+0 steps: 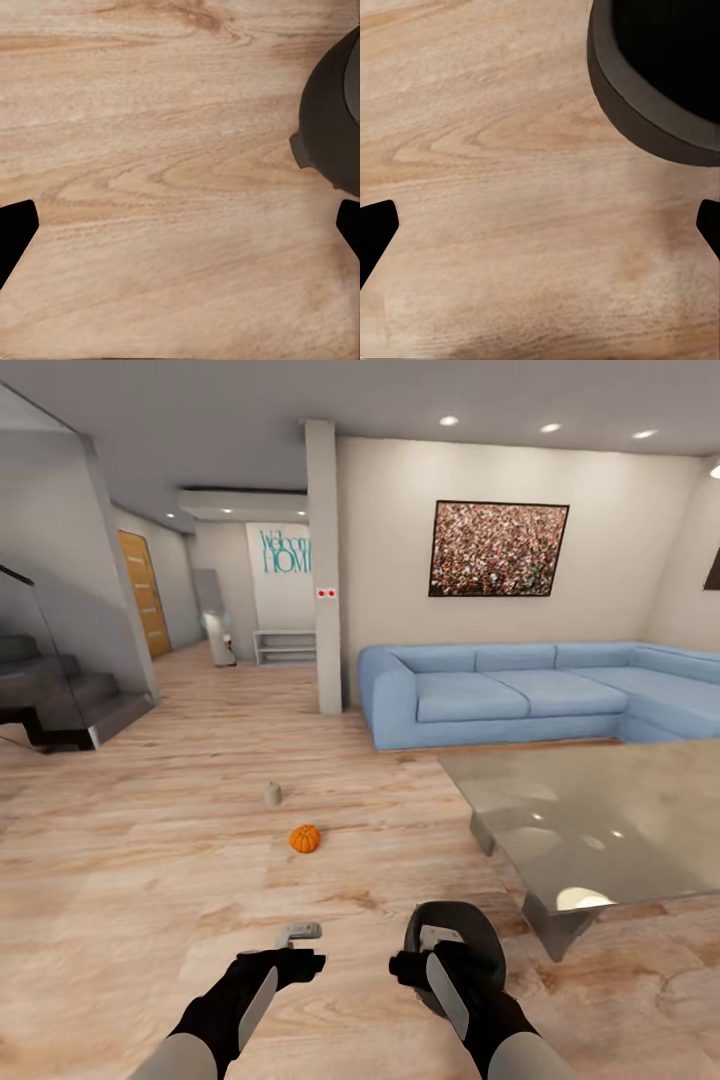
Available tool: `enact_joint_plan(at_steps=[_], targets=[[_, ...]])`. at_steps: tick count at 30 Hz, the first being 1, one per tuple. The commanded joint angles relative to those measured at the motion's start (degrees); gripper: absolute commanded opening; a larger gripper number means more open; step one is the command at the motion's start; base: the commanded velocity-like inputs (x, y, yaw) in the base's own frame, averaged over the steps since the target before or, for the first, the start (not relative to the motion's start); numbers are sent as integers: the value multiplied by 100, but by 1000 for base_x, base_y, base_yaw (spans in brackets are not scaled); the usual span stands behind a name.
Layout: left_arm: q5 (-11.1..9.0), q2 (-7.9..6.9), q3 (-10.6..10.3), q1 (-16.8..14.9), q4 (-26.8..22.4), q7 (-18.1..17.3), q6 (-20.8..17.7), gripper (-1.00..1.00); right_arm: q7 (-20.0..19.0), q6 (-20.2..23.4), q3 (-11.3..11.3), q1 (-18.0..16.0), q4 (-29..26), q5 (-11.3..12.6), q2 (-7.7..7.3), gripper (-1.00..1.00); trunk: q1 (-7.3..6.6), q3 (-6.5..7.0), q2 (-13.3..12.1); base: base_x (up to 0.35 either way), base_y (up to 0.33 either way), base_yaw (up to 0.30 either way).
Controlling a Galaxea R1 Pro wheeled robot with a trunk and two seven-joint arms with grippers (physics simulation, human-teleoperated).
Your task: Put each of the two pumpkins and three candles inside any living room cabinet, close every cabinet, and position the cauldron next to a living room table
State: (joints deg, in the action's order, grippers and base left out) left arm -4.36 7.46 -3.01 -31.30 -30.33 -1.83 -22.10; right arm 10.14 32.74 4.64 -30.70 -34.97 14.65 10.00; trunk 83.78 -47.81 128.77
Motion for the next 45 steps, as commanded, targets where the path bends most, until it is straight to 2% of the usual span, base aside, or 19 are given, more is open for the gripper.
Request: enact_joint_plan(at_steps=[1, 26, 39, 45], targets=[[-45, -3, -16, -2, -8, 7, -31, 100, 44, 22, 10, -2, -11, 45, 0, 100, -1, -6, 3, -2, 1, 234], [-49, -38, 18, 1, -8, 1, -31, 100, 51, 25, 49, -3, -32, 42, 0, 100, -1, -6, 3, -30, 35, 26], [-47, -51, 28, 1, -8, -10, -31, 100, 48, 22, 53, -1, -29, 42, 0, 100, -1, -6, 3, 0, 254, -1], [-53, -51, 35, 1, -109, -12, -36, 100, 42, 22, 54, 0, -28, 45, 0, 100, -1, 13, 3, 0, 109, -102]])
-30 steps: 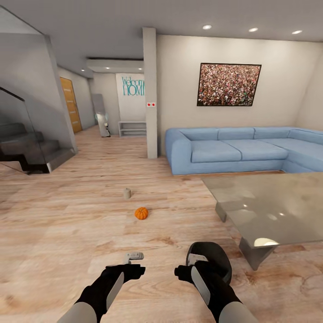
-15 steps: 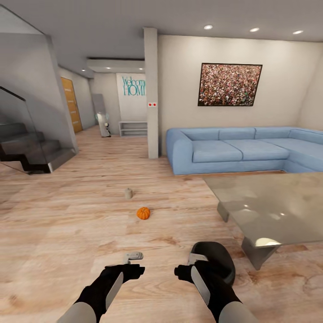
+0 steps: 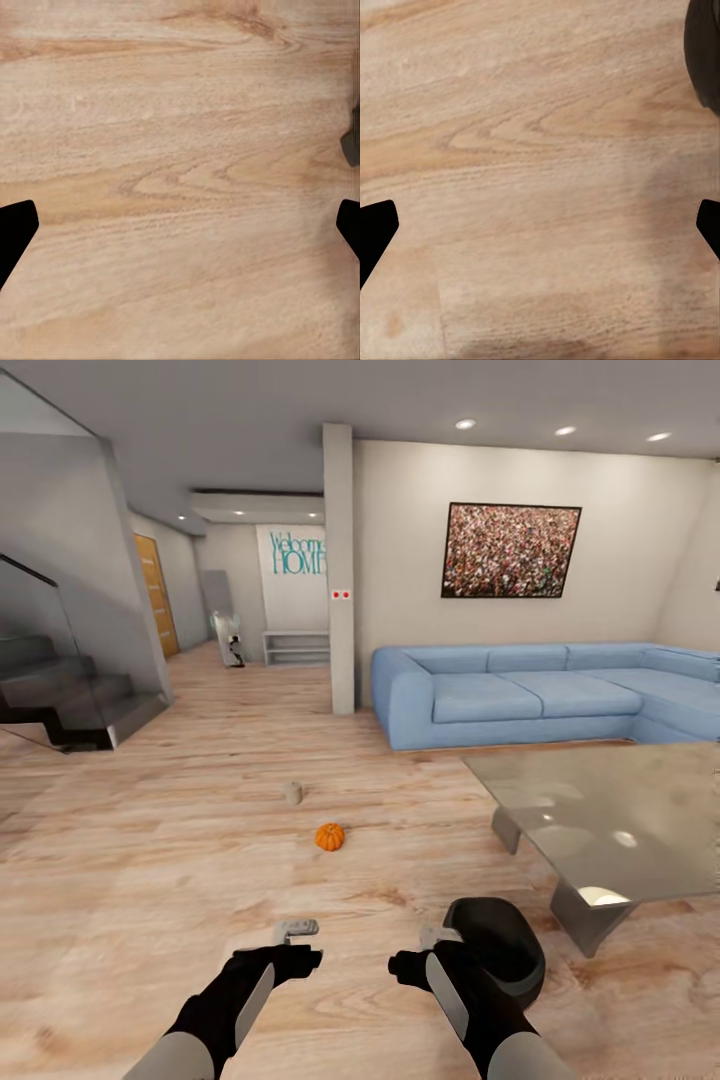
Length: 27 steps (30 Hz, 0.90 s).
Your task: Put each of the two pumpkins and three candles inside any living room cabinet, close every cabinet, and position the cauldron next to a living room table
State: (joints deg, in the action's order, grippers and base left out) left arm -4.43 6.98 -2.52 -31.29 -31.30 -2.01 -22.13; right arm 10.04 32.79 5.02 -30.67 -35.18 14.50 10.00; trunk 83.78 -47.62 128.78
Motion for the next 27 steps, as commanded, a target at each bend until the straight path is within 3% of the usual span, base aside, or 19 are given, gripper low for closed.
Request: enact_joint_plan(at_steps=[1, 13, 18, 23, 27], targets=[[-48, -4, -14, 2, -34, 7, -34, 100, 52, 17, 16, -4, -7, 60, 0, 100, -23, 17, -38, 0, 40, -176], [-208, -4, 1, 37, -228, 10, -203, 100, 51, 17, 16, -5, -6, 58, 0, 100, -286, 306, -519, -28, 12, -210], [-230, -4, 5, 58, -377, 8, -261, 100, 51, 17, 14, -4, -2, 57, 0, 100, -396, 428, -719, -265, 60, -222], [-502, -4, -11, 66, -549, 14, -282, 100, 51, 17, 12, -3, 2, 54, 0, 100, -506, 550, -920, -324, 96, -222], [-567, -4, -12, 69, -622, 16, -325, 100, 51, 17, 9, -4, 2, 53, 0, 100, -594, 648, -1080, -334, 102, -223]])
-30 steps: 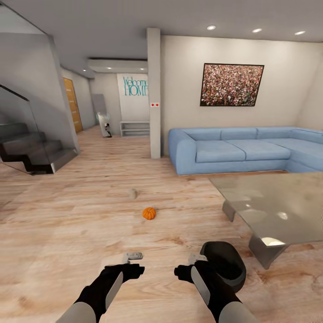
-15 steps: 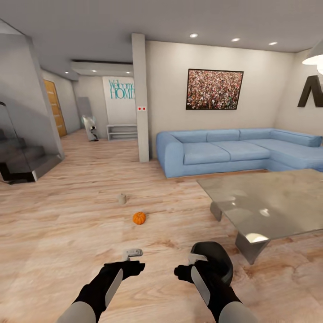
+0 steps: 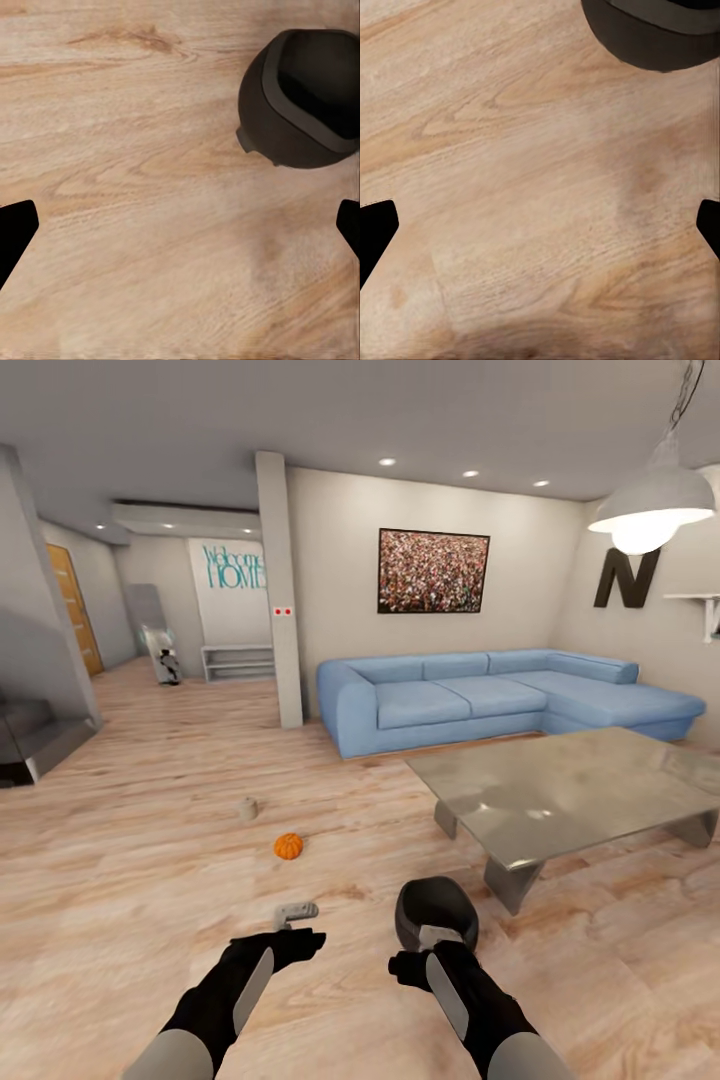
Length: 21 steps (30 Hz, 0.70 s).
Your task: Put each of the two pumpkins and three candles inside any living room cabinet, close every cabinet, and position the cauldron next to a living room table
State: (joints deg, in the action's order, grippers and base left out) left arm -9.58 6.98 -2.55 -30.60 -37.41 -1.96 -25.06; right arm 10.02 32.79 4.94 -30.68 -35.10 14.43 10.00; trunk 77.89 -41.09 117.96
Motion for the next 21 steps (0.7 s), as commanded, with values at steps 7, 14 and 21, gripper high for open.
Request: enact_joint_plan(at_steps=[7, 14, 21], targets=[[-89, -3, -15, 1, -58, 11, -114, 100, 53, 17, 16, -2, -6, 61, 0, 100, -159, 166, -279, -336, 104, -223], [-90, -3, -32, 1, -64, 18, -121, 100, 55, 17, 16, -1, 1, 62, 0, 100, -312, 337, -560, -337, 84, -223], [-82, -3, -49, 1, -54, 43, -114, 100, 60, 17, 14, -1, 2, 60, 0, 100, -466, 508, -841, -339, 17, -223]])
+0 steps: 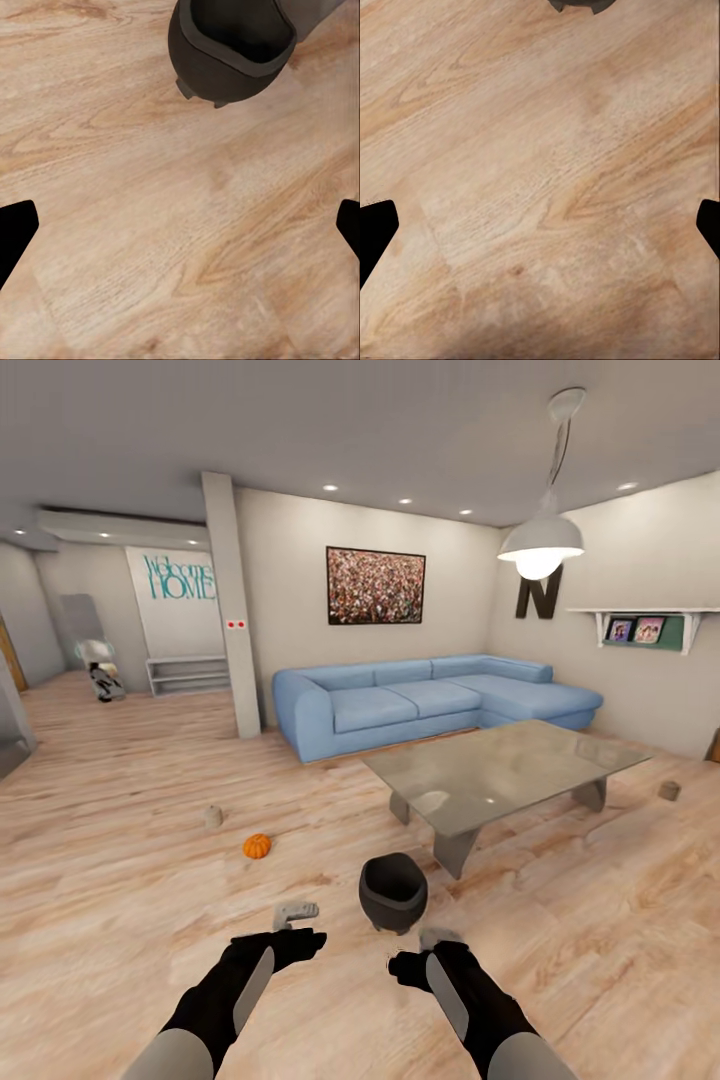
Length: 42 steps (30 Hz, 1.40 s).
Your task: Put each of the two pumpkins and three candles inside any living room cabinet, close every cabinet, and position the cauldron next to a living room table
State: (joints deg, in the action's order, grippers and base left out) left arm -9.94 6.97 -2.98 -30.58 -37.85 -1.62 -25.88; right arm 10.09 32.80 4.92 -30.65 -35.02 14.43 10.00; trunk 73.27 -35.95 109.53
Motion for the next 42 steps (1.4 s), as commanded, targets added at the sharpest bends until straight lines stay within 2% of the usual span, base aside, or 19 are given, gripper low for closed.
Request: enact_joint_plan(at_steps=[1, 11, 42], targets=[[-46, -3, -6, -1, -10, 9, -32, 100, 52, 16, 17, -3, -6, 60, 0, 100, -27, 19, -38, -341, 4, -224], [-43, -5, -15, -7, -9, 12, -35, 100, 54, 16, 10, -2, -5, 60, 0, 100, -246, 263, -439, -188, 1, -224], [5, -3, -36, -11, 51, 33, -22, 100, 54, 16, -43, -2, -4, 69, 0, 100, -927, 1022, -1683, -5, 0, -223]])
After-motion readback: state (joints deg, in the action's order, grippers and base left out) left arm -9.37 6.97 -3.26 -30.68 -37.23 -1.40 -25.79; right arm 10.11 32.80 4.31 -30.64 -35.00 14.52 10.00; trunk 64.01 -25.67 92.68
